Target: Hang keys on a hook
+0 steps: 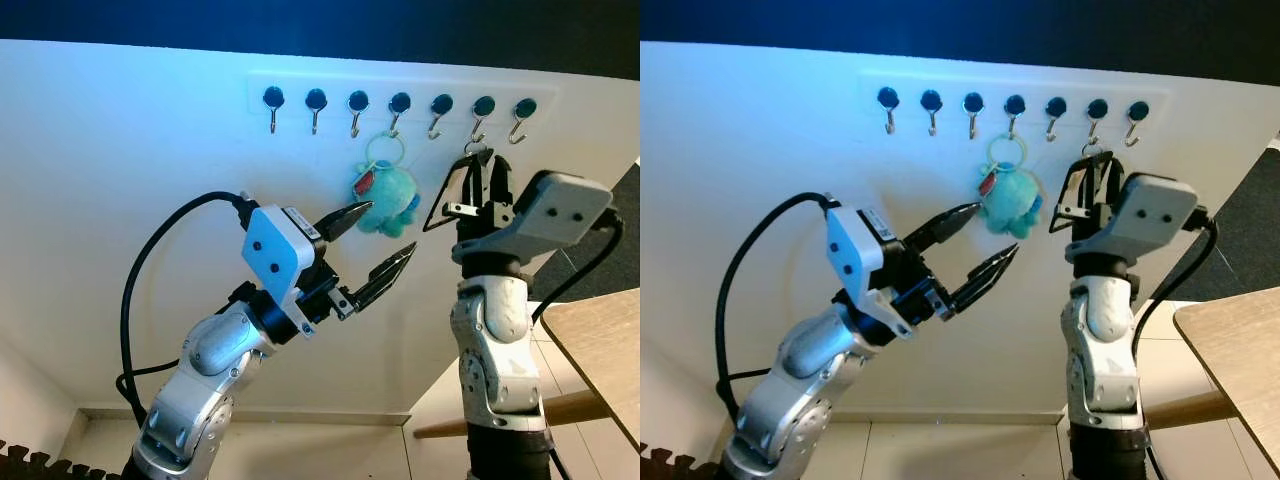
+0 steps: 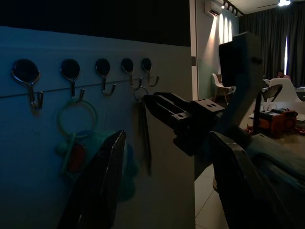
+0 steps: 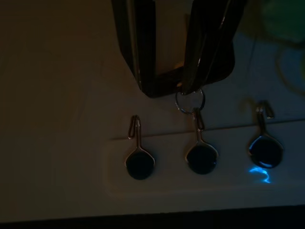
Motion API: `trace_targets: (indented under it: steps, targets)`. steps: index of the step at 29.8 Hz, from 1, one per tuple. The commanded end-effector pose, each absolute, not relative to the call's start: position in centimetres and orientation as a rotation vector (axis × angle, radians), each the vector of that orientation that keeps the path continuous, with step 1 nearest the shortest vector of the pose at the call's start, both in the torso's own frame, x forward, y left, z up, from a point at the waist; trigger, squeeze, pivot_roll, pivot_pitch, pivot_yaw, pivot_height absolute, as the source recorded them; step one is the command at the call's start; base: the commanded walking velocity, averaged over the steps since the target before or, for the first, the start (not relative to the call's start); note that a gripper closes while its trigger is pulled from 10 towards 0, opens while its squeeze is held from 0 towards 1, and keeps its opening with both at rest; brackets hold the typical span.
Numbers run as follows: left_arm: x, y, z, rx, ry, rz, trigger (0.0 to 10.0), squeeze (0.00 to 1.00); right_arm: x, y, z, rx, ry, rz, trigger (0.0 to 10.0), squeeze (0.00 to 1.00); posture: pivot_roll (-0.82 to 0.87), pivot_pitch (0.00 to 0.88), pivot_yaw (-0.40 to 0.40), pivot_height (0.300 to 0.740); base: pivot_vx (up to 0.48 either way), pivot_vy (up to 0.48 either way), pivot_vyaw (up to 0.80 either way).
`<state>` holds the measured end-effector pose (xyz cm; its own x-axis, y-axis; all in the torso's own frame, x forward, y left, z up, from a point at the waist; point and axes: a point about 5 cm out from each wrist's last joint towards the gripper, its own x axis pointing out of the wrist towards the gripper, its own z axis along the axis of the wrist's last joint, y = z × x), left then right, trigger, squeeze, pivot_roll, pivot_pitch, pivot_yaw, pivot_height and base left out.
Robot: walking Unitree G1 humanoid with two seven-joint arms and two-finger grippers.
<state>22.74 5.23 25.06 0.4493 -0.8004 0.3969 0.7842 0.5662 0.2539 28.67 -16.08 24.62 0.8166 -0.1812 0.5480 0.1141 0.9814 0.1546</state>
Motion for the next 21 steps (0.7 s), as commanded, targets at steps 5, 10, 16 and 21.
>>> trace_targets:
  steps: [5,10,16,21]
  targets:
    - [22.4,5.1,25.4,0.057,-0.522,-1.002,10.0,0.00,28.1,-16.2,22.2,0.139,-0.523,-0.119,10.0,0.00,0.05,0.113,-0.045,0.740,0.000,0.000,0.00]
    - [22.5,5.1,25.4,0.060,-0.525,-0.998,10.0,0.00,28.2,-15.9,22.9,0.146,-0.554,-0.099,10.0,0.00,0.05,0.111,-0.043,0.740,0.000,0.000,0.00]
    - [22.7,5.1,25.4,0.064,-0.527,-0.990,10.0,0.00,28.9,-16.2,23.8,0.142,-0.578,-0.101,10.0,0.00,0.05,0.111,-0.043,0.740,0.000,0.000,0.00]
    - [22.7,5.1,25.5,0.065,-0.527,-0.988,10.0,0.00,29.3,-16.1,24.3,0.166,-0.596,-0.071,10.0,0.00,0.05,0.110,-0.044,0.740,0.000,0.000,0.00]
